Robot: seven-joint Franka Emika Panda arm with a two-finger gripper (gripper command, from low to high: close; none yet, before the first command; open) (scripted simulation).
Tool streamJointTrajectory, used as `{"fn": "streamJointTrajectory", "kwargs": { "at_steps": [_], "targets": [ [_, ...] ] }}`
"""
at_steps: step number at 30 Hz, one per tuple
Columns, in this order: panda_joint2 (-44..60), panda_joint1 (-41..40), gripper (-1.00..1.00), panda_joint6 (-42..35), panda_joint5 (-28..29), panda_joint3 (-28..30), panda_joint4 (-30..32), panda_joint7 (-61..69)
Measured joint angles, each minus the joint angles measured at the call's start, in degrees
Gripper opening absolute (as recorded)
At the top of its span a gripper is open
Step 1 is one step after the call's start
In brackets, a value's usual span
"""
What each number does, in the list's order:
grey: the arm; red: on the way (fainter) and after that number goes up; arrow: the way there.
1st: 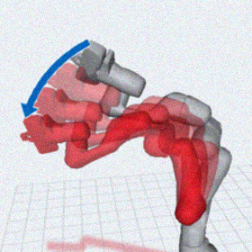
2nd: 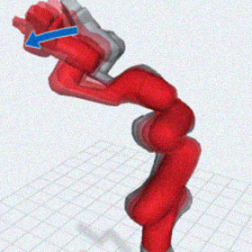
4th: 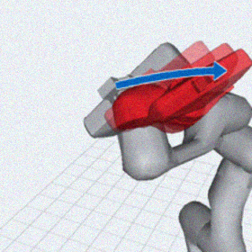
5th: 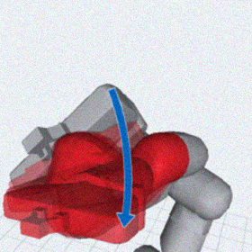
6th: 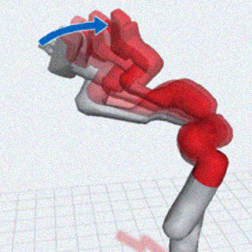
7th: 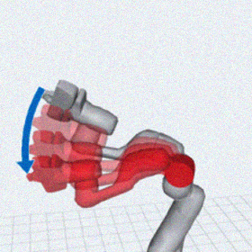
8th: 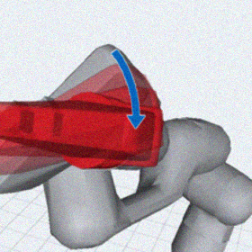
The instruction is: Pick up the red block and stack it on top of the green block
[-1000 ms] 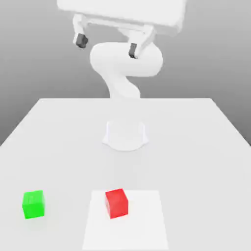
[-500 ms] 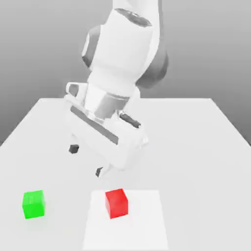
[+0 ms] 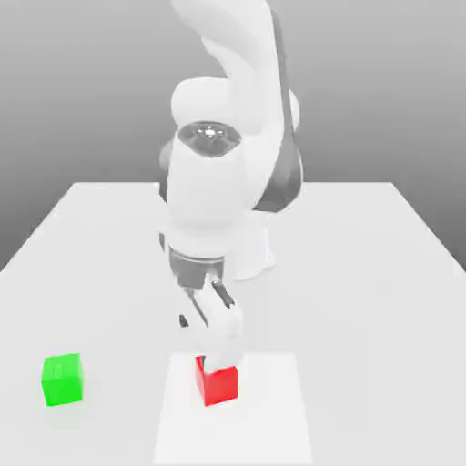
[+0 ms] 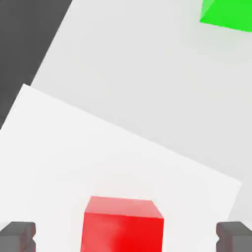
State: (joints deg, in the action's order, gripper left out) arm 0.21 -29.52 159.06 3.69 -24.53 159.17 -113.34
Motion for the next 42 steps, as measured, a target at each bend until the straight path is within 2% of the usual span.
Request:
{"fn": "streamJointTrajectory", "kwargs": {
  "at_steps": [3,8,13,19,20,26,34,38,42],
  "targets": [
    [0.56,1.74,0.0,1.66,-3.08,-0.41,0.25,0.76],
    [3.3,1.32,0.0,4.4,-1.39,0.67,-0.42,-0.72],
    [7.39,2.88,0.0,7.53,4.01,3.47,-1.05,-4.65],
    [13.5,9.0,0.0,11.7,13.07,11.69,-1.81,-11.23],
    [14.34,10.11,-1.0,12.25,14.27,13.07,-1.91,-12.12],
    [14.76,10.68,-1.0,12.67,14.88,13.76,-1.96,-12.58],
    [7.81,4.52,-1.0,8.02,4.03,5.11,-1.1,-4.67],
    [4.35,3.83,-1.0,5.45,-0.71,3.26,-0.62,-1.24],
    [1.7,3.94,-1.0,3.11,-3.07,2.71,-0.06,0.5]
  ]
}}
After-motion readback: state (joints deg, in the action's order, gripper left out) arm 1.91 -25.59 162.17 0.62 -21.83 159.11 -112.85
